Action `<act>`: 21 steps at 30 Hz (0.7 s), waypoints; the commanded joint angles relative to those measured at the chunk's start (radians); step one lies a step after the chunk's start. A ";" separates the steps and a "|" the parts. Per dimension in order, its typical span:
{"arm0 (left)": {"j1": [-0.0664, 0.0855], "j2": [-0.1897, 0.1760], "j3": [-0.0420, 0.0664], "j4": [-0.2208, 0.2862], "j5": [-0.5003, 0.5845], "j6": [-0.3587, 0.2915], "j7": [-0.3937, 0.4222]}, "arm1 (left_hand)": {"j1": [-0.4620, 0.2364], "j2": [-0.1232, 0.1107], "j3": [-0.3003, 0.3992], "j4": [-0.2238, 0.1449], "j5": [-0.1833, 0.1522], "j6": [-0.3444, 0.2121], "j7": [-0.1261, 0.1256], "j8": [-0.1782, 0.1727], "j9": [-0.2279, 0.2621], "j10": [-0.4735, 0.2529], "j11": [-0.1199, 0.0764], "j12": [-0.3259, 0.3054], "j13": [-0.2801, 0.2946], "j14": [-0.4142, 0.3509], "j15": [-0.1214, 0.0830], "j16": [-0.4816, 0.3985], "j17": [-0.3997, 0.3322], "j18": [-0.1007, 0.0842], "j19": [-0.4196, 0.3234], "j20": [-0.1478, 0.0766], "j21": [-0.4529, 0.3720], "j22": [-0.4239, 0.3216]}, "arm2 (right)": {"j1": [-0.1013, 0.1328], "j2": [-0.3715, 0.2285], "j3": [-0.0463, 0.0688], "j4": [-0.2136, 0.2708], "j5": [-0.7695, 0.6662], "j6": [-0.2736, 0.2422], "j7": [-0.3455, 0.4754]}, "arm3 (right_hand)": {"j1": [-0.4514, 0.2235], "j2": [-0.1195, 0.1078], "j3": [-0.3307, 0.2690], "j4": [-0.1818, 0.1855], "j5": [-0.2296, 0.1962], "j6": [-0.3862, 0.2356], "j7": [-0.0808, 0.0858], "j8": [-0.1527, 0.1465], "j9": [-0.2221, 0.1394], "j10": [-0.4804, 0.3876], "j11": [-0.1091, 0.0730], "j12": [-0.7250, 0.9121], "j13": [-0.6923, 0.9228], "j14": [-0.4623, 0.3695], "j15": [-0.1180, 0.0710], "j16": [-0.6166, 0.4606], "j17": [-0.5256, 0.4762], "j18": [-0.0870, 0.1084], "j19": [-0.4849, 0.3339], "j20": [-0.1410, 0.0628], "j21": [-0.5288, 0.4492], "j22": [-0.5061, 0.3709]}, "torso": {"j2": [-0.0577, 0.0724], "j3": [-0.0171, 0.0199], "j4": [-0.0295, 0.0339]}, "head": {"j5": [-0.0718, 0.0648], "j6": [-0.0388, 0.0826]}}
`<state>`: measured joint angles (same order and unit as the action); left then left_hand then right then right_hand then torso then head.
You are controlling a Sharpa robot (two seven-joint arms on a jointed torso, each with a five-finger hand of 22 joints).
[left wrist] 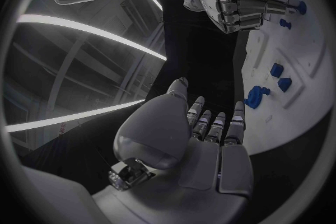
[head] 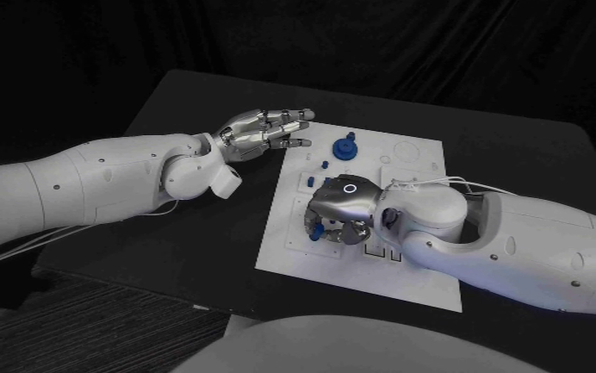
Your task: Assemble the parts on the task board
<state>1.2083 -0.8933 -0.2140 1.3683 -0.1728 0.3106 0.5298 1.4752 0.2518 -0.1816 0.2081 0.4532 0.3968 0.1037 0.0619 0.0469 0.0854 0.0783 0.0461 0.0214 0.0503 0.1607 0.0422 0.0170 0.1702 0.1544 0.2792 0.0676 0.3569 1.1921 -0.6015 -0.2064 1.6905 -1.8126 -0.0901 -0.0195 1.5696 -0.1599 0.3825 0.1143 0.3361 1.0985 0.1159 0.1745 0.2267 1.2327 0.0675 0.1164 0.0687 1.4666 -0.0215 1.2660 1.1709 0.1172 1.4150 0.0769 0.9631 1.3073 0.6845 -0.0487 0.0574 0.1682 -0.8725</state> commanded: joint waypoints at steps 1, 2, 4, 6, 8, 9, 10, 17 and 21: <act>-0.001 0.002 0.001 0.000 0.006 0.013 0.015 | 0.009 0.001 0.001 -0.006 0.004 0.003 0.002 0.003 0.001 0.003 0.001 0.007 0.001 0.002 0.002 0.005 0.001 0.010 0.005 0.002 0.005 -0.001 | -0.007 0.001 -0.001 -0.003 -0.009 0.018 -0.019 | -0.003 0.002 0.003 -0.003 0.006 -0.001 0.005 -0.005 0.002 0.018 -0.011 0.007 0.002 0.007 -0.003 -0.006 -0.002 -0.013 -0.004 -0.001 -0.004 0.126 | 0.000 -0.0006 0.0013 | 0.000 0.000; -0.001 0.002 0.001 -0.001 0.006 0.013 0.015 | 0.009 0.001 0.001 -0.006 0.004 0.003 0.002 0.003 0.001 0.003 0.001 0.007 0.001 0.002 0.002 0.005 0.001 0.010 0.005 0.002 0.005 -0.001 | -0.008 0.001 -0.001 -0.004 -0.009 0.018 -0.020 | -0.003 0.002 0.003 -0.003 0.006 -0.002 0.005 -0.006 0.002 0.018 -0.011 0.007 0.002 0.007 -0.003 -0.006 -0.002 -0.013 -0.005 -0.001 -0.004 0.126 | 0.000 -0.0006 0.0012 | 0.000 0.000; -0.001 0.003 0.001 -0.002 0.006 0.014 0.015 | 0.009 0.002 0.001 -0.006 0.004 0.003 0.002 0.003 0.001 0.003 0.001 0.007 0.001 0.002 0.002 0.005 0.001 0.010 0.005 0.002 0.005 0.000 | -0.011 0.002 -0.001 -0.006 -0.009 0.018 -0.020 | -0.005 0.000 0.003 -0.004 0.006 -0.003 0.006 -0.008 0.001 0.019 -0.011 0.007 0.003 0.006 -0.003 -0.008 -0.004 -0.012 -0.006 -0.001 -0.006 0.126 | -0.001 -0.0004 0.0006 | 0.001 0.000; -0.001 0.003 0.001 -0.002 0.006 0.014 0.015 | 0.009 0.002 0.001 -0.006 0.004 0.003 0.002 0.003 0.001 0.003 0.001 0.007 0.001 0.002 0.002 0.005 0.001 0.010 0.005 0.002 0.005 0.000 | -0.013 0.003 -0.001 -0.007 -0.009 0.019 -0.021 | -0.009 -0.001 0.004 -0.007 0.005 -0.010 0.007 -0.015 -0.001 0.017 -0.009 0.005 0.004 0.004 -0.002 -0.011 -0.007 -0.011 -0.010 -0.001 -0.013 0.124 | -0.001 -0.0005 0.0010 | 0.002 0.000; -0.002 0.003 0.001 -0.003 0.006 0.014 0.014 | 0.009 0.002 0.001 -0.006 0.004 0.003 0.002 0.003 0.001 0.003 0.001 0.007 0.001 0.002 0.002 0.005 0.001 0.010 0.005 0.002 0.005 0.000 | -0.015 0.003 -0.001 -0.009 -0.009 0.019 -0.021 | -0.016 -0.002 0.004 -0.009 0.000 -0.024 0.011 -0.026 -0.004 0.015 -0.007 0.005 0.006 0.002 0.000 -0.013 -0.009 -0.010 -0.014 0.001 -0.018 0.123 | -0.001 0.0000 0.0003 | 0.003 0.000; -0.002 0.004 0.001 -0.003 0.006 0.015 0.014 | 0.009 0.002 0.001 -0.006 0.004 0.003 0.002 0.003 0.001 0.003 0.001 0.007 0.001 0.002 0.002 0.005 0.001 0.010 0.005 0.002 0.005 0.000 | -0.016 0.003 -0.001 -0.010 -0.009 0.018 -0.020 | -0.025 -0.003 0.003 -0.010 -0.013 -0.045 0.017 -0.042 -0.010 0.009 -0.004 0.005 0.007 -0.001 0.003 -0.017 -0.012 -0.010 -0.018 0.003 -0.024 0.121 | -0.001 0.0000 0.0002 | 0.003 0.000; -0.002 0.004 0.001 -0.004 0.006 0.015 0.014 | 0.009 0.002 0.001 -0.006 0.004 0.003 0.002 0.003 0.001 0.003 0.001 0.007 0.001 0.002 0.002 0.005 0.001 0.010 0.005 0.002 0.005 0.000 | -0.016 0.003 -0.001 -0.010 -0.009 0.018 -0.020 | -0.032 -0.007 0.002 -0.011 -0.023 -0.079 0.022 -0.063 -0.019 0.000 -0.002 0.005 0.009 -0.005 0.006 -0.021 -0.017 -0.009 -0.023 0.005 -0.034 0.118 | -0.001 0.0000 0.0003 | 0.003 0.000; -0.002 0.005 0.001 -0.007 0.006 0.016 0.014 | 0.008 0.002 0.002 -0.005 0.003 0.003 0.002 0.003 0.001 0.003 0.002 0.007 0.001 0.002 0.002 0.005 0.001 0.010 0.005 0.002 0.005 -0.001 | -0.018 0.001 -0.001 -0.013 -0.009 0.006 -0.008 | -0.095 -0.030 -0.021 0.010 -0.110 -0.226 -0.030 -0.112 -0.055 -0.131 0.029 -0.023 0.004 -0.023 0.032 -0.034 -0.032 -0.003 -0.050 0.027 -0.084 0.106 | -0.001 0.0013 0.0008 | 0.003 0.000; -0.003 0.006 0.001 -0.008 0.006 0.017 0.013 | 0.008 0.002 0.002 -0.005 0.003 0.003 0.002 0.003 0.001 0.003 0.002 0.007 0.001 0.002 0.002 0.005 0.001 0.010 0.005 0.002 0.005 -0.001 | -0.019 -0.003 -0.001 -0.013 -0.009 -0.009 0.002 | -0.101 -0.022 -0.116 0.019 -0.175 -0.335 -0.070 -0.100 -0.090 -0.283 0.041 -0.029 0.006 -0.046 0.023 -0.052 -0.054 0.009 -0.073 0.023 -0.131 0.095 | -0.001 0.0014 0.0008 | 0.002 0.000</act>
<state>1.2075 -0.8895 -0.2140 1.3593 -0.1728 0.3130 0.5297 1.4752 0.2518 -0.1816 0.2081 0.4532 0.3967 0.1037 0.0619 0.0469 0.0856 0.0784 0.0462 0.0213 0.0503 0.1607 0.0422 0.0169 0.1702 0.1544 0.2792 0.0676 0.3570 1.1757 -0.6023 -0.2075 1.6769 -1.8143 -0.0895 -0.0197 1.4652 -0.1924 0.2857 0.1327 0.1717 0.7816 0.0531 0.0668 0.1432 0.9719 0.1083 0.0802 0.0700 1.4267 0.0020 1.2173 1.1202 0.1171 1.3486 0.1036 0.8394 1.3080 0.6837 -0.0476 0.0582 0.1702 -0.8725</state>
